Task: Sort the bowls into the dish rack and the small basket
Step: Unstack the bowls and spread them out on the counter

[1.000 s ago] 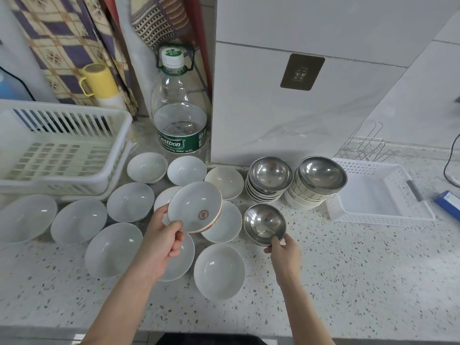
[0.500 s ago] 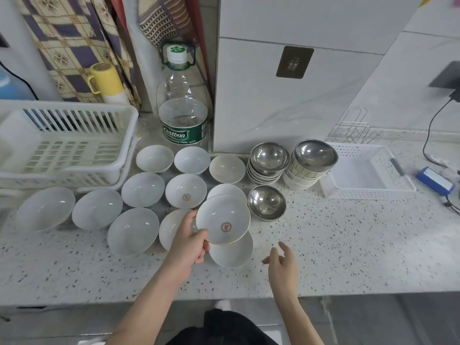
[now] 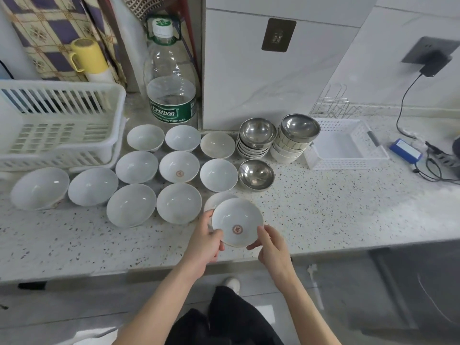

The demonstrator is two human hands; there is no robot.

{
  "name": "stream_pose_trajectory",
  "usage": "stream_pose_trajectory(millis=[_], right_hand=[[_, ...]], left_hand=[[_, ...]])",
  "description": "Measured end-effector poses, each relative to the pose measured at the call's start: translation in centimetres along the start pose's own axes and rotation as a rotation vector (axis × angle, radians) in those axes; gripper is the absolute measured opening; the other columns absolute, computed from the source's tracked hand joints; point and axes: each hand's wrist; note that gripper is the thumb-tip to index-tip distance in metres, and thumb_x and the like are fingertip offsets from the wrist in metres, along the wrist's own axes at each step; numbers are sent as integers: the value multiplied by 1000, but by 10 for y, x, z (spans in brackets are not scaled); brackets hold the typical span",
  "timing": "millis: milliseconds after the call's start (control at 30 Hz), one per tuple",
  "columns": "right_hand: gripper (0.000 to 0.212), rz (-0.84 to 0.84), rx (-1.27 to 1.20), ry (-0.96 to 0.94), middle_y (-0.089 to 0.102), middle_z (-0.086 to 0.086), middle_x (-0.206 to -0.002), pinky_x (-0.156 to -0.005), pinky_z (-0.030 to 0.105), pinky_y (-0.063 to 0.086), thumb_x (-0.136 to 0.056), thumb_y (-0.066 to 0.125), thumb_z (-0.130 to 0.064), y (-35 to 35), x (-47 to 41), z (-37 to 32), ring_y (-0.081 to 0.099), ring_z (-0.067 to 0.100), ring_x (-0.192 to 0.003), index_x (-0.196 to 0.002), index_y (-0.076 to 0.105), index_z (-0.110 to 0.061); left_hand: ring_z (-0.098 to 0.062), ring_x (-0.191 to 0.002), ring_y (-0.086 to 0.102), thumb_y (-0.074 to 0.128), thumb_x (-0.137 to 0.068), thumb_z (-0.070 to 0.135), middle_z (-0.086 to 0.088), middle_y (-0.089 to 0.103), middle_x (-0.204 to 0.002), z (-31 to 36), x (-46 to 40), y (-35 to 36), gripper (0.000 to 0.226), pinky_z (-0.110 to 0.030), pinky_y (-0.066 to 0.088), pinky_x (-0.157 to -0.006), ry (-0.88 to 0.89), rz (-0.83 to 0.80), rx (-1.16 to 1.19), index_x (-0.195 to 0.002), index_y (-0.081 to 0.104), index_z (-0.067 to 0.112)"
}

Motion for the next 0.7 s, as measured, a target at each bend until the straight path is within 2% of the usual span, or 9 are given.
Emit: stream_pose_trajectory(millis=[100,200,300,367,400,467,533,600,700], right_hand=[[16,36,104,-3,73,0,-70,-54,24,36,-95,50,-25,-9,-3,4,48,-3,-44,-91,64,-21],[21,66,182,-12,71,2,-69,-50,22,36,-92,44,-16,-21,-14,6,46,1,-47,-79,62,-15],[21,83,212,-9,70,3,-70,-47,20,36,-92,43,-13,-35,-29,7,46,4,-48,-79,60,-13],[20,81,240,-16,68,1,-68,-44,17,34,-93,44,-14,-46,-41,8,45,2,-46,-79,59,-13],[20,82,255,-21,66,-2,-64,-43,15,33,-93,45,-14,-51,-47,8,45,1,-44,-78,59,-13],[22,87,272,-18,59,-9,-54,-41,14,31,-93,45,-14,-60,-59,9,45,-1,-41,-74,57,-14],[22,70,271,-1,57,-11,-51,-42,15,31,-94,45,-14,-68,-69,10,43,0,-40,-74,56,-15],[21,33,254,21,65,-5,-64,-42,17,32,-94,44,-14,-72,-77,10,41,1,-42,-77,57,-14],[18,-8,268,41,71,3,-75,-42,17,33,-94,44,-15,-76,-85,11,43,4,-46,-84,59,-13]], left_hand=[[2,-37,45,42,-98,10,-6,55,-72,1,0,13,48,-16,32,-38,39,-39,-40,-133,40,43],[1,-41,46,45,-101,21,-4,57,-69,4,-10,28,42,-18,33,-40,84,-62,-101,-137,39,41],[4,-53,58,51,-98,32,5,63,-80,10,-22,44,46,-19,43,-45,147,-77,-224,-141,38,39],[1,-74,64,58,-91,44,15,66,-96,13,-30,51,57,-25,56,-63,195,-82,-347,-143,35,40],[-3,-81,64,60,-87,51,16,66,-103,14,-34,54,66,-28,57,-71,208,-86,-447,-145,29,42],[-10,-90,63,58,-82,63,8,66,-116,16,-44,59,87,-28,52,-74,199,-86,-695,-152,9,44],[-17,-105,63,55,-78,72,2,62,-129,17,-53,63,101,-30,52,-79,182,-72,-835,-154,-5,42],[-19,-111,62,53,-74,79,1,60,-133,18,-61,68,109,-33,53,-83,183,-69,-887,-154,-9,41],[-19,-118,58,57,-69,81,-1,55,-141,18,-69,70,117,-29,50,-84,183,-91,-895,-155,-10,39]])
Point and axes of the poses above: each hand's wrist, its own x-axis away from the middle knuckle, its own y-axis out of the palm, z = x × y
